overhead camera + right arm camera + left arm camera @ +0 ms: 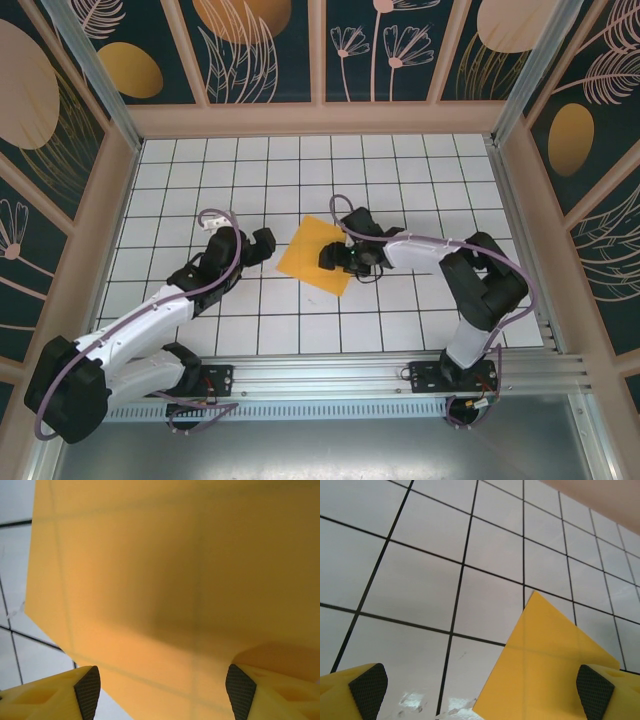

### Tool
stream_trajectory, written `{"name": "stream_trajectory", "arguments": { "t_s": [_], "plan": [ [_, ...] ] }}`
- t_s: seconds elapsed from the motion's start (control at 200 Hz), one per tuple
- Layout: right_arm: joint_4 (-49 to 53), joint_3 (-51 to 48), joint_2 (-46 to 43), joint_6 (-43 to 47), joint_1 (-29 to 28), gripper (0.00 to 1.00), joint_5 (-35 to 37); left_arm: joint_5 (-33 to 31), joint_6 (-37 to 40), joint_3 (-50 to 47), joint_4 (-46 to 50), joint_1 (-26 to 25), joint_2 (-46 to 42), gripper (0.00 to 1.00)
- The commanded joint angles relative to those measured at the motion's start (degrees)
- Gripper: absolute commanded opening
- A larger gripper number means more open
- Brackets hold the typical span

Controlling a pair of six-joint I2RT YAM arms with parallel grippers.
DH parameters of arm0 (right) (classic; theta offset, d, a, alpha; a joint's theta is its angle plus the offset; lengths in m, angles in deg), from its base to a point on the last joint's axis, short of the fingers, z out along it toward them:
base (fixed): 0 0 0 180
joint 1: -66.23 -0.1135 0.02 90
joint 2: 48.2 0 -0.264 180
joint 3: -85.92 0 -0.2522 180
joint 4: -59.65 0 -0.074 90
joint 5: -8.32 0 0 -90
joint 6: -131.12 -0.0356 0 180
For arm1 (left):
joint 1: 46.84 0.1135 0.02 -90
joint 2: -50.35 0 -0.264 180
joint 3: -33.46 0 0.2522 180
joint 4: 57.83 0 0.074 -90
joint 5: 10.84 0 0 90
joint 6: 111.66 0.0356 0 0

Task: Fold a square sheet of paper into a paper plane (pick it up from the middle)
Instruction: Move the square sheet of paper to the center of the table.

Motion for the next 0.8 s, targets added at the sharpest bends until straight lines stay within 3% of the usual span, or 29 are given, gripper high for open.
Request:
{"name": "stream_trajectory", "arguments": {
  "t_s": [0.0,0.155,0.3,0.445,0.565,0.796],
  "plan": [
    [6.99,1.82,1.2,14.49,3.8,0.71,-0.96,1.08,3.09,-1.01,-6.68,0.37,-1.54,0.99],
    [11.92,6.84,2.97,28.24,4.9,0.71,0.01,0.87,6.52,-0.5,-8.09,0.4,-1.26,0.99],
    [17.41,12.66,4.16,33.26,4.63,0.71,9.39,0.09,8.41,-0.57,-8.41,0.34,-0.82,0.99],
    [21.77,22.73,6.19,21.93,4.18,0.74,9.08,-5.19,7.94,-0.7,-6.83,0.46,-1.14,0.99],
    [15.94,25.8,9.27,8.31,-0.54,0.74,4.27,-9.46,6.58,-0.59,-5.42,0.9,-1.38,0.99],
    [12.29,31.9,17.44,-2.59,-7.33,0.74,3.47,-8.17,5.82,0.62,-1.87,2.39,-1.1,0.99]
  ]
}}
